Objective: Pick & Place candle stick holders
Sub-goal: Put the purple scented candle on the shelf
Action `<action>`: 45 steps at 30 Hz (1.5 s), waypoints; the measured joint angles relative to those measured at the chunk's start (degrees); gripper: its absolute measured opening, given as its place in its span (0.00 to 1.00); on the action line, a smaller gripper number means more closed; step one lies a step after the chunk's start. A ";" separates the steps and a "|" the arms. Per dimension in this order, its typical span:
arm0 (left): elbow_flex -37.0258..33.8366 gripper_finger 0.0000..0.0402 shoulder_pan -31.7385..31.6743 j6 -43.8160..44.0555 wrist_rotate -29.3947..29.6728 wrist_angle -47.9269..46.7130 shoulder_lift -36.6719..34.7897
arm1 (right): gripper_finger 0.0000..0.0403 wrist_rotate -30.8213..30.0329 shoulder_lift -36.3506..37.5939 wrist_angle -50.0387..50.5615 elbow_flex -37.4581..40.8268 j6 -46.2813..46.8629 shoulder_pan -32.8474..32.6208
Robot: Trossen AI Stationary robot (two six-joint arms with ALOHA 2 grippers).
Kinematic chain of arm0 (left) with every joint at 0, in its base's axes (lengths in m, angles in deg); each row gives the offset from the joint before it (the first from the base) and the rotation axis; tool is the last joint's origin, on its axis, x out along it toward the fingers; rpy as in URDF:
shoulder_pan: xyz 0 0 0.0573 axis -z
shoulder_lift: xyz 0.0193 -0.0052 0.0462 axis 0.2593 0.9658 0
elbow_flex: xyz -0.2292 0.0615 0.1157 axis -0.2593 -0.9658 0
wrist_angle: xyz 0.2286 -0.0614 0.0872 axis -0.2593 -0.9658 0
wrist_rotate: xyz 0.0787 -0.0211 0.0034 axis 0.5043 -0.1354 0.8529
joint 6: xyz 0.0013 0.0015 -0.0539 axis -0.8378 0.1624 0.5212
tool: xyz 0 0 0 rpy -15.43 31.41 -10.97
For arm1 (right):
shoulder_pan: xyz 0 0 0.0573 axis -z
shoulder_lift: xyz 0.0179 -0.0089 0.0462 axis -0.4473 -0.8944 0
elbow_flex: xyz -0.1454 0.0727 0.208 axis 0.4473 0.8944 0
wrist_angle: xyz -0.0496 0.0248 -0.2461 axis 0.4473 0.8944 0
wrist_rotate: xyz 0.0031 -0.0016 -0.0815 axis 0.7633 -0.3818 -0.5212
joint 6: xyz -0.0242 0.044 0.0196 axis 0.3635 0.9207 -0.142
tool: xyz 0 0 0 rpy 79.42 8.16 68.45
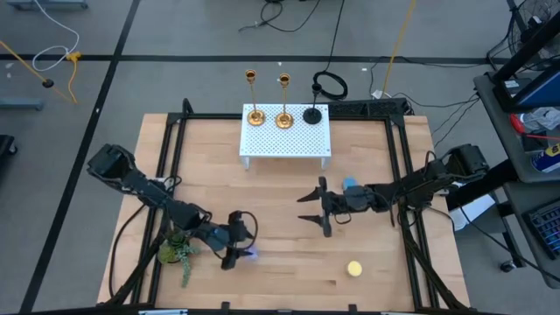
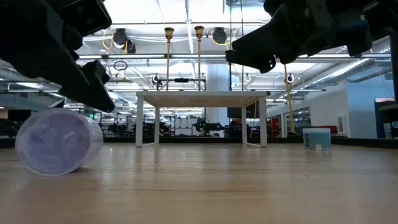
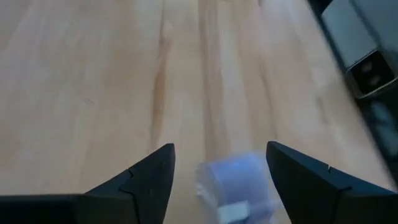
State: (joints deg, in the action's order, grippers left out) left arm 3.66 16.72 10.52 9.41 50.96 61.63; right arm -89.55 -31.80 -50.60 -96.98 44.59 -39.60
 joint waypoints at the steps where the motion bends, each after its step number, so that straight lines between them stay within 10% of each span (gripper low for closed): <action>1: 0.00 0.66 -0.02 1.23 -0.19 0.62 0.00 | 0.59 0.10 0.00 0.00 0.00 -0.54 0.21; 15: 0.04 0.82 4.50 11.85 1.31 3.66 6.03 | 0.59 0.34 0.00 -0.63 0.00 -12.17 1.33; 26: 0.00 0.70 6.26 16.38 1.17 -1.19 7.27 | 0.59 0.57 0.00 -5.66 -0.02 -18.75 4.63; 34: 0.00 0.49 3.53 19.30 -1.93 -0.72 7.17 | 0.59 12.44 0.00 -8.35 -0.04 -19.26 7.14; 45: 0.00 0.64 -6.49 23.08 -11.06 2.38 7.17 | 0.59 13.48 0.00 -9.36 -0.04 -19.46 7.14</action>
State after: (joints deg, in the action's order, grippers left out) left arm 3.66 10.23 33.59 -1.66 53.34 68.80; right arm -76.08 -31.80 -59.96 -97.03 25.14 -32.46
